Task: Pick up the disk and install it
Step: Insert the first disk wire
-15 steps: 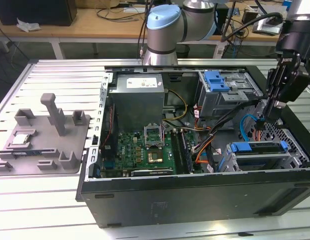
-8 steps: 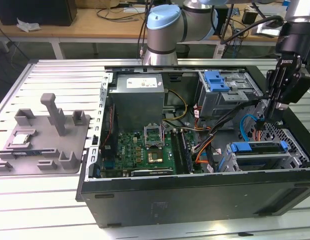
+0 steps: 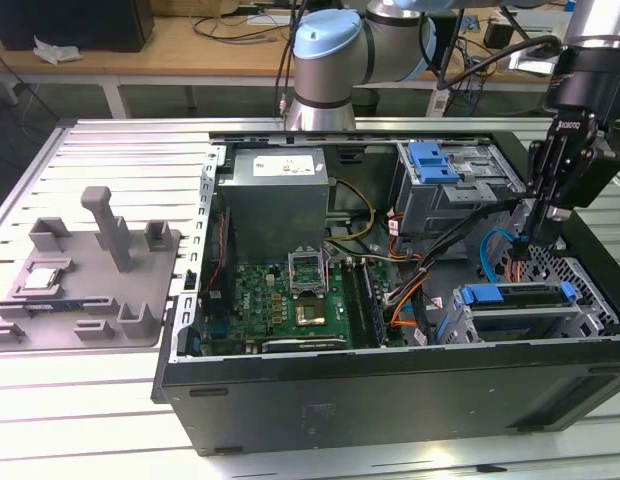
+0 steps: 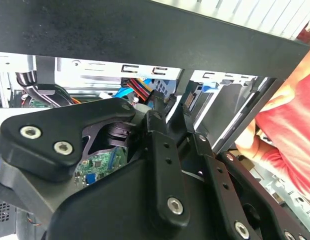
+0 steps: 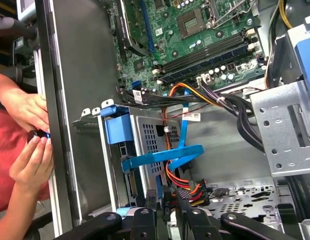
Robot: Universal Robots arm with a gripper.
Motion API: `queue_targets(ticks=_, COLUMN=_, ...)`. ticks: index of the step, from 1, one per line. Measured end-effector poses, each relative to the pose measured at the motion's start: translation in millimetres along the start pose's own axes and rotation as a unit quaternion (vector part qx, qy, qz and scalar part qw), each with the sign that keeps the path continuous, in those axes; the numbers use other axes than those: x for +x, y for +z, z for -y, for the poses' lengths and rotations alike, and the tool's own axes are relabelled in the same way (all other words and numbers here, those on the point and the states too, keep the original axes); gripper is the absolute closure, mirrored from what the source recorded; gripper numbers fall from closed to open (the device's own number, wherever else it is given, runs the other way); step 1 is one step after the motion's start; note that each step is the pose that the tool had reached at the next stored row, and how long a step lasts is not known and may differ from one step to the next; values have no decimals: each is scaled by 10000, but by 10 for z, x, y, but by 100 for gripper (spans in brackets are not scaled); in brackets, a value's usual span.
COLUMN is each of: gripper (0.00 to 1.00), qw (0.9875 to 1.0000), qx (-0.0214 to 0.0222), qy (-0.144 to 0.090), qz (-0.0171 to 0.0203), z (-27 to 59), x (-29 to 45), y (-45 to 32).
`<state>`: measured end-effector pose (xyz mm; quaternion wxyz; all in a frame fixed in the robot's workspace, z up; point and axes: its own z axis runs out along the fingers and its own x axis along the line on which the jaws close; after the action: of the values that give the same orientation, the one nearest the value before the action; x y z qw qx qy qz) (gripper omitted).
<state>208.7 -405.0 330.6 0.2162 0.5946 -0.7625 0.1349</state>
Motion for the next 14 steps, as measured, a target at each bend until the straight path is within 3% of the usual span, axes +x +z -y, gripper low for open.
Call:
queue_targets(ticks=6, gripper=73, qw=10000, qx=-7, qy=-8, qz=38, z=0, x=1, y=0)
queue_targets(ticks=7, gripper=84, qw=10000, qx=-8, qy=-8, qz=43, z=0, x=1, y=0)
queue_targets(ticks=11, gripper=84, qw=10000, qx=-8, qy=-8, qz=43, z=-8, x=3, y=0)
queue_targets(ticks=14, gripper=84, qw=10000, qx=3, qy=-16, qz=47, z=-80, x=18, y=13)
